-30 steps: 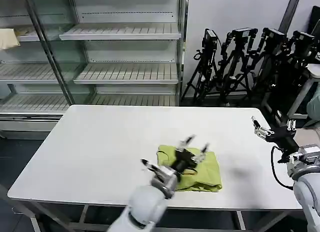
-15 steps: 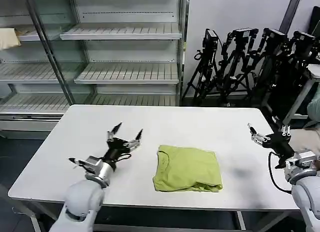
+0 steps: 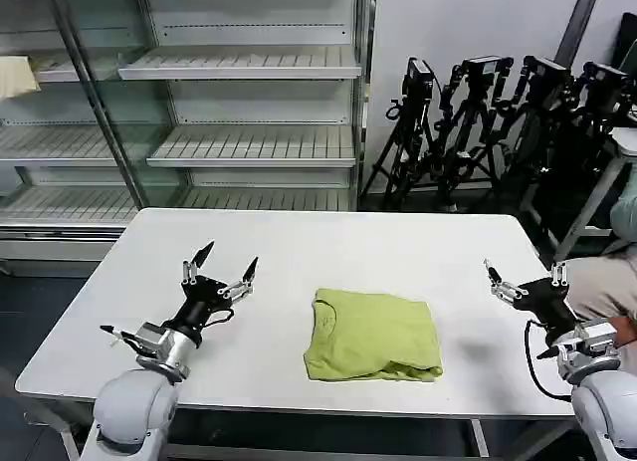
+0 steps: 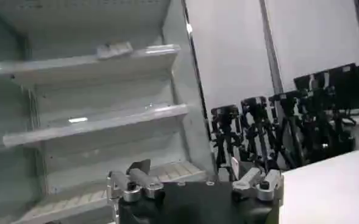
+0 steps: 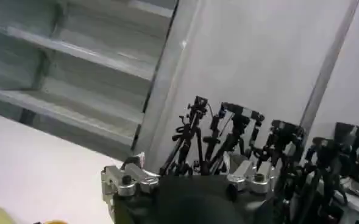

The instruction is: Fold and organize the clothes.

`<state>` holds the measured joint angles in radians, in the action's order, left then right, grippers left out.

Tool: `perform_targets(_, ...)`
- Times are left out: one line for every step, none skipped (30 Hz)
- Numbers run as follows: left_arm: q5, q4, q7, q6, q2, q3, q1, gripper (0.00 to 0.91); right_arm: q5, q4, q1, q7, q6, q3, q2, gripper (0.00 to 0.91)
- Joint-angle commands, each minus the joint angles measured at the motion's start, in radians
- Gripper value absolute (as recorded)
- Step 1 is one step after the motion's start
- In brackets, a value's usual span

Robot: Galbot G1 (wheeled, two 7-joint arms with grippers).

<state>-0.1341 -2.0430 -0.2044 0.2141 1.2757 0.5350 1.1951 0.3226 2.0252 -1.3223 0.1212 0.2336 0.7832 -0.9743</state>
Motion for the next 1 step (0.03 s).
perform_targets(0.020,-0.007,-0.029,-0.024,-0.023,0.033,0.047,0.907,-0.035,0.002,-0.003,0.019,-0.024,-0.023,-0.040,0.907)
